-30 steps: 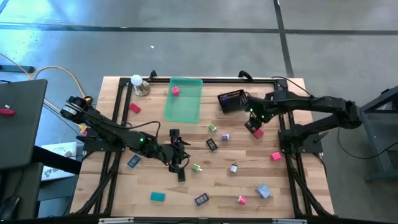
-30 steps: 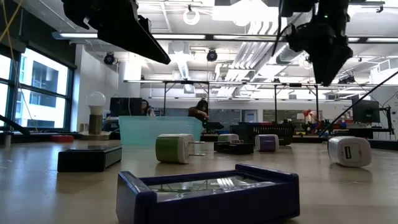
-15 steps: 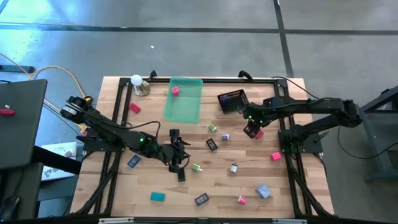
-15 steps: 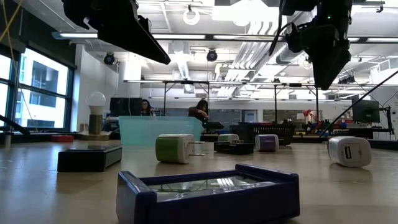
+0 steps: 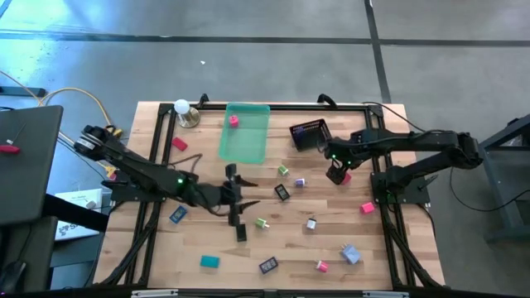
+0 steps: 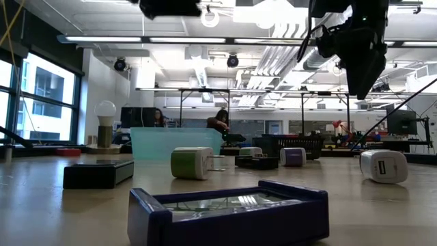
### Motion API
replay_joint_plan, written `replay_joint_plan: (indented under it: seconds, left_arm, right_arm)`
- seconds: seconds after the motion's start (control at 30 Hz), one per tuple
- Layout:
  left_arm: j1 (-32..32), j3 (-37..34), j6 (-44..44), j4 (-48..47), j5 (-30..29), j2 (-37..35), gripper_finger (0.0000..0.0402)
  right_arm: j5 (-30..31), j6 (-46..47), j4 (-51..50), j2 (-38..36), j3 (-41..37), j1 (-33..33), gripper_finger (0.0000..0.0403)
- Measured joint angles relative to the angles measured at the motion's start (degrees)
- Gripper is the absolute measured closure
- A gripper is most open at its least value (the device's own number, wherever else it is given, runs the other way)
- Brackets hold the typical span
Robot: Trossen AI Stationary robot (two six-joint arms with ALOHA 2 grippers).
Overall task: Pick & Place Office items
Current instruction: Put the red charger adapter into the green bin
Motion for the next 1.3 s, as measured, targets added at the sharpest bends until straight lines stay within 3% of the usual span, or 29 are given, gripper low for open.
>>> replay_joint_plan:
  seconds: [0.2,0.5,0.6,0.9,1.3]
  left_arm:
    - [-0.5,-0.1,0.7,-1.5,0.2,-3.2,0.0181]
    - [-0.4,-0.2,-3.6,-5.9,0.2,-0.8,0.0181]
    - [-0.4,-0.2,-4.7,-7.5,0.3,0.1,0.0181]
    - [-0.4,-0.2,-5.4,-7.6,0.3,0.7,0.0181]
    - [0.2,-0.2,-5.4,-7.6,0.3,0.7,0.0181]
  right_arm:
    - [-2.1,3.2,-1.3,0.0,0.0,3.2,0.0057]
    - [-2.2,9.3,-4.6,0.0,-3.5,6.5,0.0076]
    - [-3.2,9.9,-2.6,0.0,-7.3,7.3,0.0082]
    - [4.7,7.7,8.1,0.0,-16.6,7.8,0.0089]
    - [4.1,2.3,20.4,0.0,-24.7,2.7,0.0091]
